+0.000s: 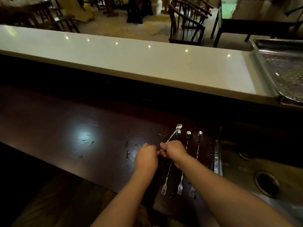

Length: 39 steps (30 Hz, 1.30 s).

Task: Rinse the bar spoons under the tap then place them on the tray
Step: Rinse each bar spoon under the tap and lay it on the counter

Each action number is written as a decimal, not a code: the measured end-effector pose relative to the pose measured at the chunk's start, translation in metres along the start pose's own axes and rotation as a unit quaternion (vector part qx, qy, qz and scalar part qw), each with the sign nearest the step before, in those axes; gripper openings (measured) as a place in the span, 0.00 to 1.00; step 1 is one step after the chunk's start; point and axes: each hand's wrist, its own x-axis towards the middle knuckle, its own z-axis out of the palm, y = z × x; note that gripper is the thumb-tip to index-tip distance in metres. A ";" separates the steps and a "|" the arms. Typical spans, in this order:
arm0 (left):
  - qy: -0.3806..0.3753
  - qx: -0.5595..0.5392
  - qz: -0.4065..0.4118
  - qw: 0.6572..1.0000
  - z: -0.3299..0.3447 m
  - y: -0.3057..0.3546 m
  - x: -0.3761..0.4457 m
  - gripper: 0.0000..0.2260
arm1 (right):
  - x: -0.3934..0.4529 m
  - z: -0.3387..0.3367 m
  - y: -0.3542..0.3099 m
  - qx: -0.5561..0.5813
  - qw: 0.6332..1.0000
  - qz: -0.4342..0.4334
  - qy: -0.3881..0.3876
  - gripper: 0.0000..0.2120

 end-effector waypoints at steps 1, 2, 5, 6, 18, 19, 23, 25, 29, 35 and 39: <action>-0.017 0.008 -0.005 1.000 0.002 -0.003 0.001 0.10 | 0.001 0.001 0.000 -0.013 1.000 -0.003 -0.011 0.15; -0.027 0.012 -0.007 1.000 0.003 -0.004 0.002 0.10 | 0.002 0.002 0.000 -0.024 0.999 -0.004 -0.022 0.15; -0.045 0.014 -0.005 0.999 0.010 -0.005 0.003 0.10 | 0.006 0.002 0.000 -0.055 0.998 -0.008 -0.043 0.12; -0.049 0.014 -0.005 0.999 0.011 -0.005 0.003 0.10 | 0.008 0.002 0.001 -0.071 0.996 -0.014 -0.043 0.13; -0.041 -0.043 -0.025 0.998 0.027 -0.006 -0.003 0.11 | 0.014 0.024 0.007 -0.246 0.965 -0.018 0.089 0.08; -0.039 -0.043 -0.021 0.998 0.028 -0.006 -0.004 0.11 | 0.015 0.025 0.008 -0.256 0.961 -0.019 0.099 0.08; -0.038 -0.041 -0.015 0.998 0.028 -0.008 -0.005 0.11 | 0.016 0.030 0.008 -0.292 0.947 -0.020 0.132 0.06; -0.037 -0.035 -0.012 0.999 0.029 -0.008 -0.005 0.12 | 0.018 0.031 0.009 -0.307 0.942 -0.020 0.139 0.06; -0.039 -0.021 -0.005 0.999 0.030 -0.009 -0.004 0.13 | 0.020 0.032 0.011 -0.319 0.937 -0.022 0.141 0.07; -0.008 -0.031 0.004 0.999 0.027 0.002 -0.004 0.13 | 0.005 0.016 0.016 -0.293 0.940 -0.046 0.167 0.16; 0.060 0.004 0.090 0.994 0.032 0.031 -0.006 0.15 | -0.017 -0.020 0.018 -0.324 0.910 -0.110 0.236 0.15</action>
